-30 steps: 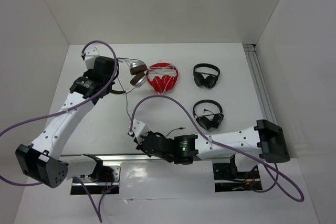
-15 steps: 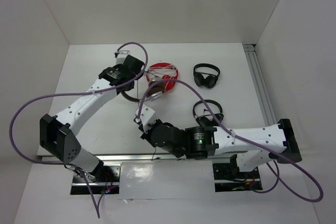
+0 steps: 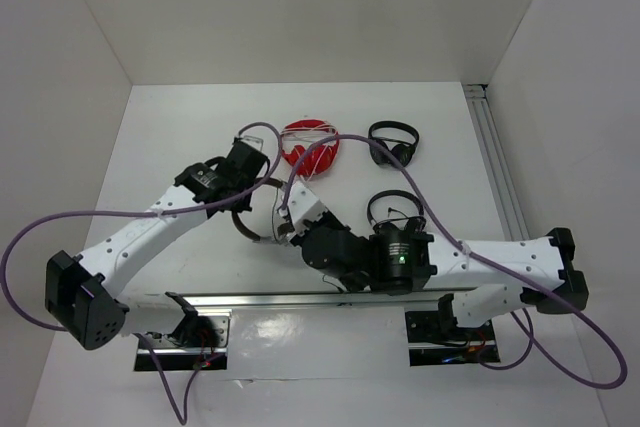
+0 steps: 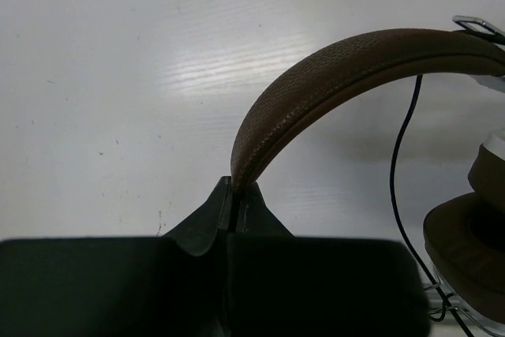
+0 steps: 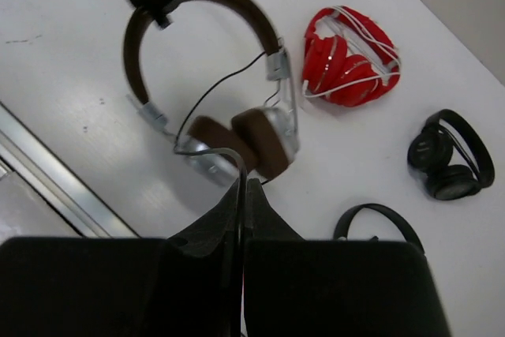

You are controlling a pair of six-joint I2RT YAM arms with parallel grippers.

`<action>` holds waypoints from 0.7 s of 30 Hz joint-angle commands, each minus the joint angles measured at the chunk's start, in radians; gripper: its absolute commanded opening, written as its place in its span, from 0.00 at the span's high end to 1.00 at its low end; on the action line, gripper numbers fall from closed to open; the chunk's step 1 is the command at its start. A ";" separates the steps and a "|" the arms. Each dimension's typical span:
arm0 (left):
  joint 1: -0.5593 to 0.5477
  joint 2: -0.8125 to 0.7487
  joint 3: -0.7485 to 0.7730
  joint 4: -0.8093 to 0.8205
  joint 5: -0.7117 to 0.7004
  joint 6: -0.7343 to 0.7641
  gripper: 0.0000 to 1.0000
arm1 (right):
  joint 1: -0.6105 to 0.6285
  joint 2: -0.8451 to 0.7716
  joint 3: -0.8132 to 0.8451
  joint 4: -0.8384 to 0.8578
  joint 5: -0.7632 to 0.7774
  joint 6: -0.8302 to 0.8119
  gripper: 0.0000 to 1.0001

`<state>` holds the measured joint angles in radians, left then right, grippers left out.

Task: Wrap the headphones

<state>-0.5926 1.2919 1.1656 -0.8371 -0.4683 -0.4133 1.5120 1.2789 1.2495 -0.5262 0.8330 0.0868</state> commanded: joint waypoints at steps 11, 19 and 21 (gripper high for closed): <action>0.054 -0.017 0.113 0.020 0.062 -0.152 1.00 | -0.026 0.000 0.076 0.041 -0.092 -0.016 1.00; 0.206 0.026 0.315 0.010 0.177 -0.309 1.00 | 0.034 0.043 0.011 0.127 -0.155 0.014 1.00; 0.218 0.026 0.315 0.001 0.152 -0.393 1.00 | 0.043 0.066 0.011 0.149 -0.172 0.014 1.00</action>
<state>-0.4004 1.3033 1.4544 -0.8505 -0.3500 -0.6590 1.5410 1.3235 1.2659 -0.4698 0.6930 0.0879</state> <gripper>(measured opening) 0.065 0.008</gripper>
